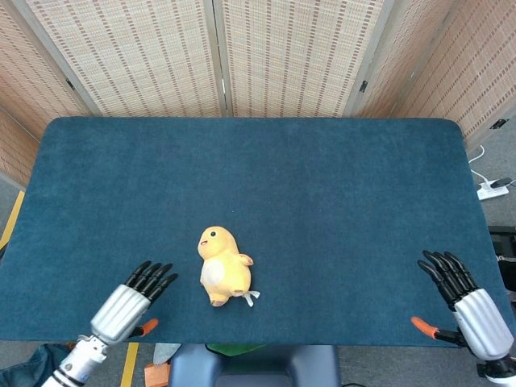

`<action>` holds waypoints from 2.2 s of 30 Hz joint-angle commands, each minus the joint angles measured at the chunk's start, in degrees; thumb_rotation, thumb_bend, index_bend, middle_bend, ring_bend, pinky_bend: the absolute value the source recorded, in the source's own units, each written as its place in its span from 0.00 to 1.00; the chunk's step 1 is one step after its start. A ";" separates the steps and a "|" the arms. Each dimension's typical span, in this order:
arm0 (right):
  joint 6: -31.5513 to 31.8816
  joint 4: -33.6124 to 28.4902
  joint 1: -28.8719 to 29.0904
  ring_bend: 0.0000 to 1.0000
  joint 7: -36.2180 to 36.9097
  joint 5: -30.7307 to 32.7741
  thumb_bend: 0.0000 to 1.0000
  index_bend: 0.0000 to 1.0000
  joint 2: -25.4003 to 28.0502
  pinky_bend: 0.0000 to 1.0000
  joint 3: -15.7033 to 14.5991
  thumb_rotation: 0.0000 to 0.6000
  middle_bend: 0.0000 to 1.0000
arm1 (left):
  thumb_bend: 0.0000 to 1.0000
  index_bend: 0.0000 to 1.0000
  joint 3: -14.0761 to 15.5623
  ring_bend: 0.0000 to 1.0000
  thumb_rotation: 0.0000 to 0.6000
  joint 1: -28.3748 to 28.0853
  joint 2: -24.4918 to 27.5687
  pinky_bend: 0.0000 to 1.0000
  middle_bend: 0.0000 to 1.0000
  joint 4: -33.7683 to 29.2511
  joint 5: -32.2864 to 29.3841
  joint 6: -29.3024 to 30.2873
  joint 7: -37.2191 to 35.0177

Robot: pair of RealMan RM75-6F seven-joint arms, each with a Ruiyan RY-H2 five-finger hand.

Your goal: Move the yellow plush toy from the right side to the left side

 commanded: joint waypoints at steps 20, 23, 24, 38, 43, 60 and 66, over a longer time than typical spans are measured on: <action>-0.85 2.05 -3.35 0.00 5.20 0.74 0.05 0.00 3.53 0.00 3.79 1.00 0.00 | 0.23 0.00 -11.15 0.00 1.00 -20.90 -23.96 0.03 0.00 5.46 -30.53 -18.54 23.30; -0.73 2.33 -3.66 0.00 5.50 0.68 0.05 0.00 3.46 0.00 4.33 1.00 0.00 | 0.23 0.04 -10.63 0.02 1.00 -21.92 -24.37 0.17 0.03 7.06 -32.94 -18.39 23.23; -0.75 2.37 -3.75 0.00 5.51 0.62 0.05 0.00 3.45 0.00 4.45 1.00 0.00 | 0.24 0.08 -10.54 0.06 1.00 -21.88 -24.66 0.25 0.08 7.51 -33.32 -17.85 22.49; -1.46 2.11 -4.75 0.00 3.43 -1.87 0.05 0.00 3.07 0.00 4.94 1.00 0.00 | 0.68 0.72 -2.53 0.81 1.00 -13.14 -21.93 1.00 0.89 12.40 -10.21 9.39 12.55; -2.18 1.38 -5.20 0.00 1.14 -2.79 0.05 0.00 2.61 0.00 4.76 1.00 0.00 | 0.68 0.73 -0.23 0.81 1.00 -8.15 -12.16 1.00 0.89 12.12 -6.44 18.14 8.90; -5.45 -3.24 -4.83 0.00 -4.90 -3.92 0.05 0.00 1.26 0.00 5.75 1.00 0.00 | 0.50 0.59 2.48 0.74 1.00 -2.59 -16.90 0.97 0.74 36.22 -10.26 17.08 -12.61; -5.72 -3.09 -5.01 0.00 -4.61 -3.98 0.05 0.00 1.46 0.00 5.73 1.00 0.00 | 0.28 0.01 3.34 0.18 1.00 -3.73 -15.10 0.42 0.12 30.53 -13.70 8.70 -8.59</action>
